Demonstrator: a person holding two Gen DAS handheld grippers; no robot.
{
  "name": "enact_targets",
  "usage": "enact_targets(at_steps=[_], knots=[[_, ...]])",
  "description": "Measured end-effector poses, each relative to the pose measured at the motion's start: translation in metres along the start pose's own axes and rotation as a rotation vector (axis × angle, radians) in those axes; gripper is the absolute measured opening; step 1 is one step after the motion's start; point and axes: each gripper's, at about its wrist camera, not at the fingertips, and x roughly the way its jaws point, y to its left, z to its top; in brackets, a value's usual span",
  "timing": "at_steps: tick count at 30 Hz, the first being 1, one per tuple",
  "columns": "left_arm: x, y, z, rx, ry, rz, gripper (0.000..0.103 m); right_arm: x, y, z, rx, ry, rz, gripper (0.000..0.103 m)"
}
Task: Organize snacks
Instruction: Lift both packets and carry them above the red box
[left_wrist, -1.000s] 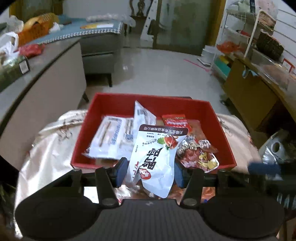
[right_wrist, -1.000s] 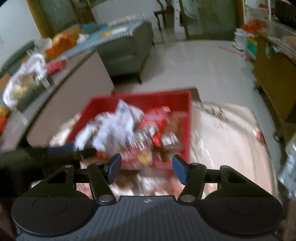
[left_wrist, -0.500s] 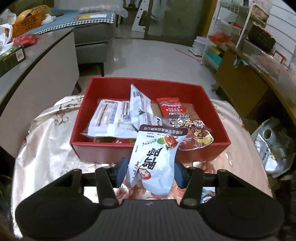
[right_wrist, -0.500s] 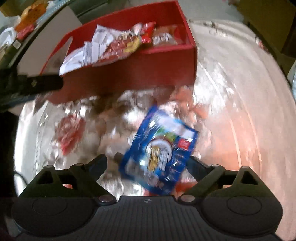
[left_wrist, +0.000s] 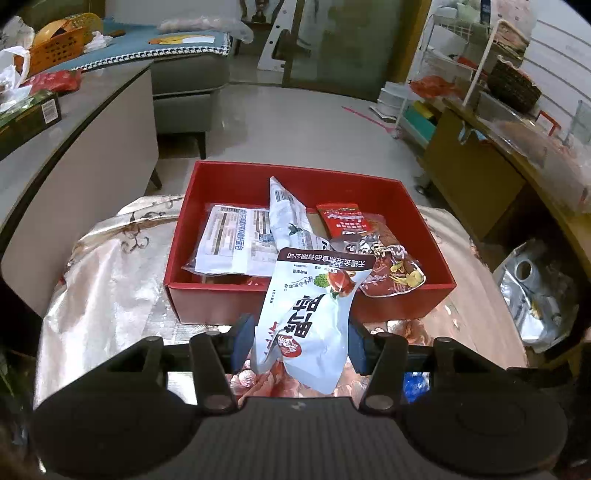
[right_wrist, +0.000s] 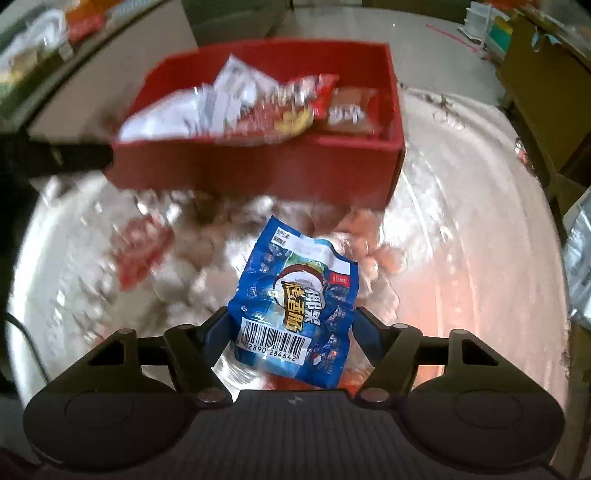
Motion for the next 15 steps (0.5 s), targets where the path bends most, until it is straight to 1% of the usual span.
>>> enact_targets(at_steps=[2,5,7,10,13,15], knots=[[0.002,-0.001,0.0,-0.007,0.004,0.002,0.046,-0.006,-0.001,0.003,0.016,-0.024,0.033,0.076],[0.004,-0.002,0.002,-0.013,0.006,0.003,0.046,-0.017,-0.009,0.007,0.083,-0.06,0.118,0.076],[0.004,-0.003,0.003,-0.02,0.005,-0.002,0.046,-0.026,-0.017,0.01,0.124,-0.095,0.162,0.076],[0.002,-0.002,0.007,-0.041,-0.008,-0.012,0.046,-0.043,-0.023,0.013,0.147,-0.154,0.211,0.076],[-0.002,-0.002,0.012,-0.07,-0.028,-0.018,0.046,-0.052,-0.027,0.021,0.165,-0.197,0.239,0.076],[-0.001,-0.004,0.016,-0.083,-0.043,-0.012,0.046,-0.052,-0.029,0.027,0.164,-0.211,0.231,0.076]])
